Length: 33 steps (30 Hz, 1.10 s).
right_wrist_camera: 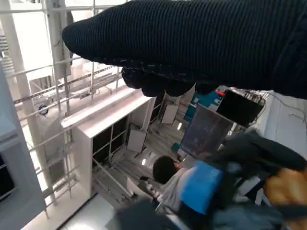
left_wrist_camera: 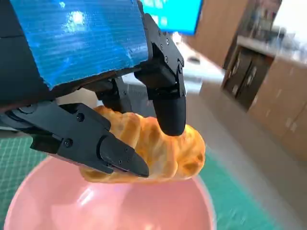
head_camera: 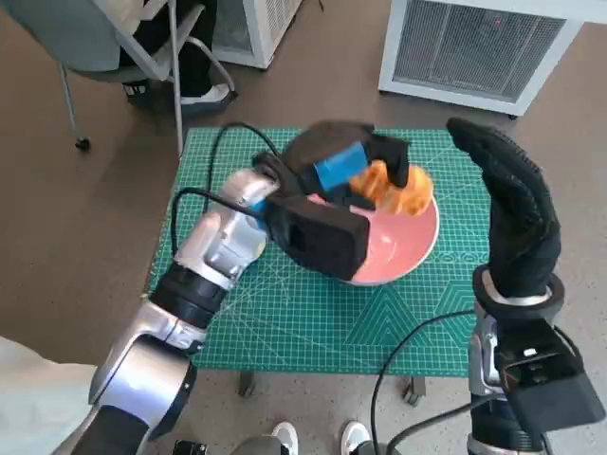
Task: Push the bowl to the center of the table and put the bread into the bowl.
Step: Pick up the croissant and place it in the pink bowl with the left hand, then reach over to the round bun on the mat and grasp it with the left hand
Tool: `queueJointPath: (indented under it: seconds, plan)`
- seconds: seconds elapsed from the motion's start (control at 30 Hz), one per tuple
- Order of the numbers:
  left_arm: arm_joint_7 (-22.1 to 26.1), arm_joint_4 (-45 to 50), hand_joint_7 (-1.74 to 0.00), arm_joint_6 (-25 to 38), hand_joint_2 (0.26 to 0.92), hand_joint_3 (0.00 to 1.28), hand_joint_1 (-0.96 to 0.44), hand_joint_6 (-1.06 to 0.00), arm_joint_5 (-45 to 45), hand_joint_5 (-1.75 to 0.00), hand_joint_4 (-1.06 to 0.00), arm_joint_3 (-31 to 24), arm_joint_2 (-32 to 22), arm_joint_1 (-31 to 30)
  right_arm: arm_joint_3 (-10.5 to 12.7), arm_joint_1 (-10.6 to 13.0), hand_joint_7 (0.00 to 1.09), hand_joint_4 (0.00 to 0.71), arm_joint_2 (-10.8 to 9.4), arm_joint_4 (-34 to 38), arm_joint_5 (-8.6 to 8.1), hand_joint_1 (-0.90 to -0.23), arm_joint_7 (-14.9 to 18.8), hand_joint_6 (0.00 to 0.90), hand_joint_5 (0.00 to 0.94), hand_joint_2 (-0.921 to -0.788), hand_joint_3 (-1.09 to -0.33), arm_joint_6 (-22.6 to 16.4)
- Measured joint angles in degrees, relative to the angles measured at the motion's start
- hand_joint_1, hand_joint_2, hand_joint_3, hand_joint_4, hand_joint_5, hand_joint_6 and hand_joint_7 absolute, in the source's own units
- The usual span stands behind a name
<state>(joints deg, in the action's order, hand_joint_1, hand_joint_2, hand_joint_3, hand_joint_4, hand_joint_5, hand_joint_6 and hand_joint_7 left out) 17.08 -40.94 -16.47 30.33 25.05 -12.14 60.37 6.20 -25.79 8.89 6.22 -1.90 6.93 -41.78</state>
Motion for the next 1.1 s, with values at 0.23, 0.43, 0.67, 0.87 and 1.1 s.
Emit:
queueJointPath:
  seconds: [0.23, 0.43, 0.67, 0.87, 1.1]
  plan:
    - [5.11, -1.26, -0.12, -3.1, 0.918, 0.02, -0.26, -0.34, -0.6, -0.02, -0.22, 0.37, -1.6, 0.08, 0.06, 0.03, 0.79, 0.406, 0.0, -0.5, 0.18, -0.4, -0.6, 0.041, 0.003, -0.921, -0.53, 0.13]
    - [7.92, -0.64, -0.05, -6.0, 0.919, 0.01, -0.3, -0.28, -3.35, 0.0, -0.14, -1.48, -4.15, 0.02, 0.11, 0.05, 0.78, 0.407, 0.0, -0.58, 0.41, -0.402, -0.92, 0.044, 0.003, -0.921, -0.528, 0.13]
    - [8.45, 4.06, -0.04, -7.53, 0.915, 0.0, -0.29, -0.3, -6.06, 0.0, -0.13, -5.37, -8.9, -1.23, 0.22, 0.04, 0.77, 0.409, 0.02, -0.54, 0.34, -0.411, -0.92, 0.055, 0.003, -0.921, -0.522, 0.11]
    - [9.57, 8.43, -0.04, -8.87, 0.904, 0.0, -0.27, -0.32, -8.98, -0.01, -0.15, -9.19, -13.61, -4.21, 0.59, 0.06, 0.73, 0.413, 0.23, -0.8, -0.23, -0.411, -0.89, 0.077, 0.004, -0.921, -0.515, 0.11]
    - [9.02, 8.75, -0.04, -10.7, 0.898, 0.0, -0.26, -0.34, -9.47, -0.01, -0.17, -12.11, -18.24, -7.47, 1.18, 0.39, 0.69, 0.421, 1.17, -1.25, -1.29, -0.411, -0.78, 0.102, 0.006, -0.921, -0.508, -0.11]
